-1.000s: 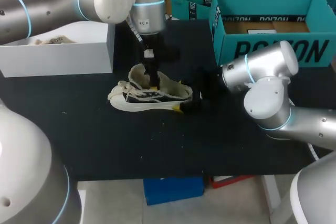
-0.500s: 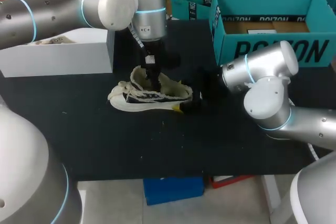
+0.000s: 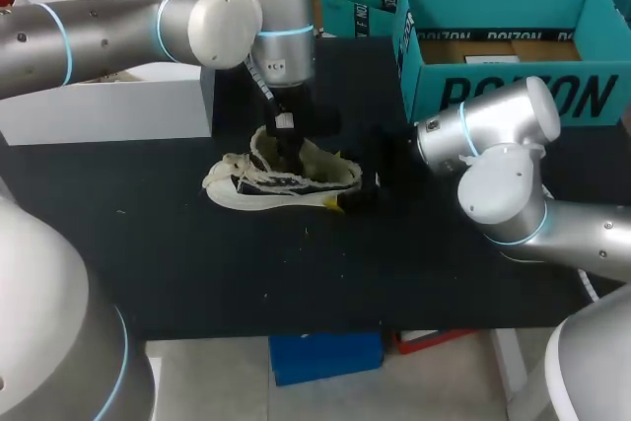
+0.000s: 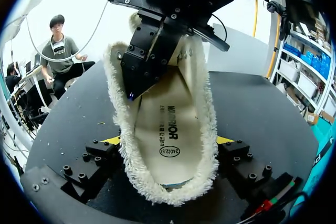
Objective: Take the shoe out of the shoebox, open the shoe tongue, remove and reinsert the insole, then place the shoe into the shoebox
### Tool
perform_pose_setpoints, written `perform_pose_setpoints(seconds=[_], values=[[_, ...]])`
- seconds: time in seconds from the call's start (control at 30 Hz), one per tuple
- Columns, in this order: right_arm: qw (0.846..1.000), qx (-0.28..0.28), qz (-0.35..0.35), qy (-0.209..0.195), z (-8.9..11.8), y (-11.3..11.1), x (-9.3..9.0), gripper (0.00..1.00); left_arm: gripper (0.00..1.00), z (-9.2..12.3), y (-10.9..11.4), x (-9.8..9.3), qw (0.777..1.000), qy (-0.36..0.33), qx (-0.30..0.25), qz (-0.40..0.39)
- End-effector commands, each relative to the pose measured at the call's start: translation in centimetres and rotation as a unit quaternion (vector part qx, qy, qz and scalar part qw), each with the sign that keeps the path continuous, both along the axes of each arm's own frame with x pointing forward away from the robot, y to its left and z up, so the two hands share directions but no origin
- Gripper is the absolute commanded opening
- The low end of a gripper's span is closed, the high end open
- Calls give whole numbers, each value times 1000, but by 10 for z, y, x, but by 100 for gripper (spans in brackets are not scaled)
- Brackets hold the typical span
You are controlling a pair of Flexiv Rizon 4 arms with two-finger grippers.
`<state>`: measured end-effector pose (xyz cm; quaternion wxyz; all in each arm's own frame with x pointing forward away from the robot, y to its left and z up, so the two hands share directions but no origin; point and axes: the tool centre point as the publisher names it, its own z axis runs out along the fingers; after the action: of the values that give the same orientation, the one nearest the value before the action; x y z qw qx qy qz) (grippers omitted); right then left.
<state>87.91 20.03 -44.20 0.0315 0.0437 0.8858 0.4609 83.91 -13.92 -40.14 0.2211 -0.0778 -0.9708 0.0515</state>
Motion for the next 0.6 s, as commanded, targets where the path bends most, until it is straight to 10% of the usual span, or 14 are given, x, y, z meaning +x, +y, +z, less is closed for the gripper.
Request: perform_pose_setpoints(seconds=[0.03, 0.6], values=[[1000, 0, -1, 0, -2, 0, 0, 0, 0, -8, 0, -5, 1000, -4, -5, 2], [1000, 0, -1, 0, -2, 0, 0, 0, 0, -14, -1, -3, 999, -34, -1, 12]])
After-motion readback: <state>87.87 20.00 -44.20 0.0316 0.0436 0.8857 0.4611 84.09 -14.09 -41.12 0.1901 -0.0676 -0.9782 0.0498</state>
